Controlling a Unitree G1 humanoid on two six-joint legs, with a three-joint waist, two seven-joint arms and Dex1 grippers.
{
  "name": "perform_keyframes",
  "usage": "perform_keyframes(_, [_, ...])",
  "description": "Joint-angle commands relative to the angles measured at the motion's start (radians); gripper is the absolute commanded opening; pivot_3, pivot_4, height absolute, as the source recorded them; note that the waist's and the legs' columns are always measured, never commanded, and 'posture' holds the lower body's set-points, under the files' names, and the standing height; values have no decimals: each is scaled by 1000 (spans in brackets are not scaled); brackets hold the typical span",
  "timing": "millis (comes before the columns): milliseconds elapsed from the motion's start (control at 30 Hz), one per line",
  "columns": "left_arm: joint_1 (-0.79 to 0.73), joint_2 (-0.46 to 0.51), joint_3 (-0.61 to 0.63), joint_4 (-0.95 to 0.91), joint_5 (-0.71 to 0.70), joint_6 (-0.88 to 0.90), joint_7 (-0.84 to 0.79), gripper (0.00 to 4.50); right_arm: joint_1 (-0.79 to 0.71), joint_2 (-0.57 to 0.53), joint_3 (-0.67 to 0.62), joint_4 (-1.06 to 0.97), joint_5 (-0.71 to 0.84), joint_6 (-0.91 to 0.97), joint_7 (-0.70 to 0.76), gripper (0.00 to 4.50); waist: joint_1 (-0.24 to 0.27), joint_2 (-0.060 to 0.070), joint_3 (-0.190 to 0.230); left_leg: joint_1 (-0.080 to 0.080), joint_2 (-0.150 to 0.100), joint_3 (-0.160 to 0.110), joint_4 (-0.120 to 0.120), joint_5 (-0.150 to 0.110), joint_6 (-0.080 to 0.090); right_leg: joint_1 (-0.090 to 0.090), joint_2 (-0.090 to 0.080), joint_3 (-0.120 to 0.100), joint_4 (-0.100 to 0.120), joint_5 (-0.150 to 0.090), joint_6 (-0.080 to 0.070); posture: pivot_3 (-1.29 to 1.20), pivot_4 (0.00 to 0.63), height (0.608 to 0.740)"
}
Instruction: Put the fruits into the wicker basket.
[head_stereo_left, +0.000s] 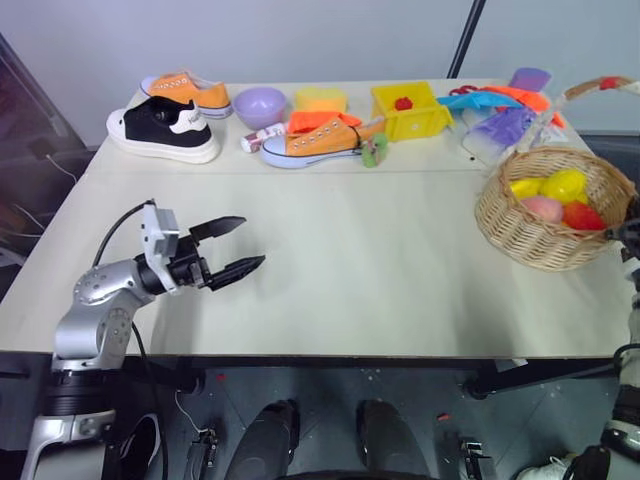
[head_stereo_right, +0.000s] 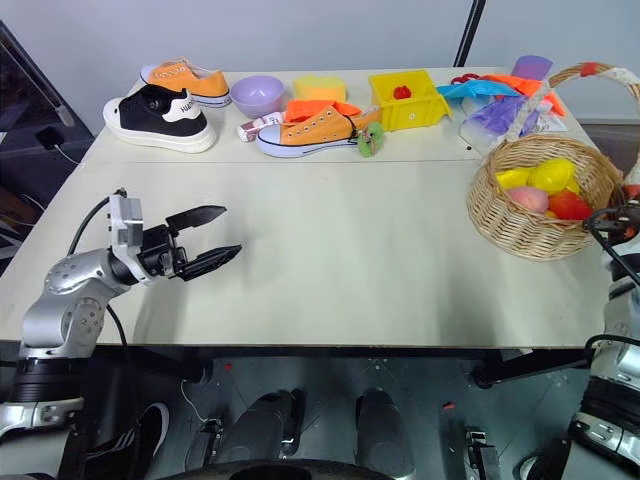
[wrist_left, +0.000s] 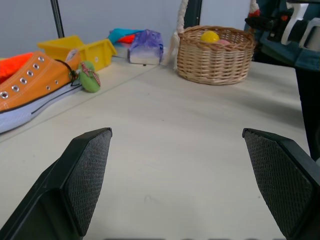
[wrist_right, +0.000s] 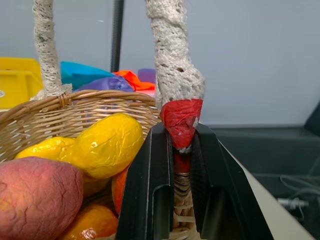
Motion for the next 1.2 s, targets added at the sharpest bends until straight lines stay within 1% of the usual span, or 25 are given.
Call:
perform_keyframes(33, [0,-3,0,-10,9,-25,-1,4500,22,11,-10,-70,28,0,3,484,0,0,0,0,0,0,0,0,0,0,0,0,0,0,0,0,150,740])
perform_keyframes(67, [2,-2,1,-9,16,-29,5,4500,27,12,-9,-79,36,5,8,978,-1,0,0,0,0,0,0,0,0,0,0,0,0,0,0,0,150,740])
perform_keyframes(100, [4,-3,3,-7,23,-37,11,4500,28,9,-10,-91,36,4,3,1317,-2,0,0,0,0,0,0,0,0,0,0,0,0,0,0,0,150,740])
perform_keyframes(200, [11,-7,6,-2,36,-54,22,4500,31,-3,-12,-128,37,1,-3,2770,-1,0,0,0,0,0,0,0,0,0,0,0,0,0,0,0,150,740])
perform_keyframes(233, [13,-7,7,-1,39,-59,28,4500,33,-2,-13,-145,35,1,-10,3347,0,0,0,0,0,0,0,0,0,0,0,0,0,0,0,0,150,740])
perform_keyframes(267, [16,-8,7,-1,42,-65,30,4500,38,3,-14,-169,3,3,-51,3821,1,0,0,0,0,0,0,0,0,0,0,0,0,0,0,0,150,740])
perform_keyframes(300, [19,-9,8,-1,43,-68,33,4500,49,8,-4,-196,-34,7,-85,4466,1,0,0,0,0,0,0,0,0,0,0,0,0,0,0,0,150,740])
perform_keyframes(433, [35,-13,10,-4,55,-85,50,4500,87,80,27,-324,-36,53,-148,4466,3,0,0,0,0,-1,0,0,0,0,0,0,0,0,0,0,150,740])
perform_keyframes(500, [32,-24,22,13,76,-119,87,4500,104,143,27,-401,-28,62,-202,4466,3,0,0,0,0,-1,0,0,0,0,0,0,0,0,0,0,150,740])
perform_keyframes(600, [31,-32,39,26,103,-172,128,4500,161,262,96,-579,-56,27,-257,4466,3,0,0,0,0,-2,0,0,0,0,0,0,0,0,0,0,150,740])
perform_keyframes(667, [37,-29,42,21,113,-150,167,4500,195,303,200,-668,-103,15,-242,4466,0,1,0,0,0,-3,-1,0,0,-1,0,0,1,0,0,0,150,740])
perform_keyframes(700, [46,-31,46,16,115,-151,180,4500,208,305,265,-689,-134,-2,-212,4466,-1,1,0,0,0,-2,-1,0,0,-1,0,0,1,0,0,0,150,740])
perform_keyframes(767, [57,-33,49,6,120,-156,199,4500,218,295,342,-698,-179,-35,-169,4466,-1,0,0,0,0,-2,0,0,0,-1,0,0,1,0,0,0,150,740])
perform_keyframes(833, [80,-28,60,-7,134,-130,253,4500,181,305,386,-658,-159,-50,-136,4466,-2,0,0,1,0,-2,0,0,0,0,0,0,1,0,0,0,150,740])
perform_keyframes(900, [104,-29,82,-25,155,-130,319,4500,136,292,456,-606,-156,-56,-68,4466,-2,0,0,1,0,-2,0,0,0,0,0,-1,1,0,0,0,150,740])
perform_keyframes(933, [114,-28,91,-32,159,-110,352,4500,116,275,505,-574,-156,-59,-8,4466,0,0,0,1,0,-2,0,0,0,0,0,-1,1,0,0,0,150,740])
perform_keyframes(1000, [136,-38,121,-53,165,-110,412,4500,72,275,558,-503,-77,1,97,4466,-1,0,0,1,0,-3,0,0,0,0,0,-1,1,0,0,0,150,740])
perform_keyframes(1033, [151,-41,138,-58,170,-104,445,4500,48,250,601,-458,-56,10,189,4466,-1,0,0,1,0,-3,0,0,0,0,0,-1,1,0,0,0,150,740])
perform_keyframes(1100, [169,-47,160,-64,164,-91,487,4500,20,212,651,-406,-32,22,314,4466,1,0,0,1,0,-3,0,0,0,0,0,-2,1,0,0,0,150,740])
perform_keyframes(1133, [176,-55,182,-63,153,-88,512,4500,1,177,684,-372,-29,12,403,4466,2,-1,0,1,0,-3,0,0,0,0,0,-2,1,0,0,0,150,740])
perform_keyframes(1200, [180,-70,217,-60,125,-81,541,4500,-39,140,710,-315,-13,12,506,4466,4,-1,0,1,0,-3,0,0,0,1,0,-2,0,0,0,0,150,740])
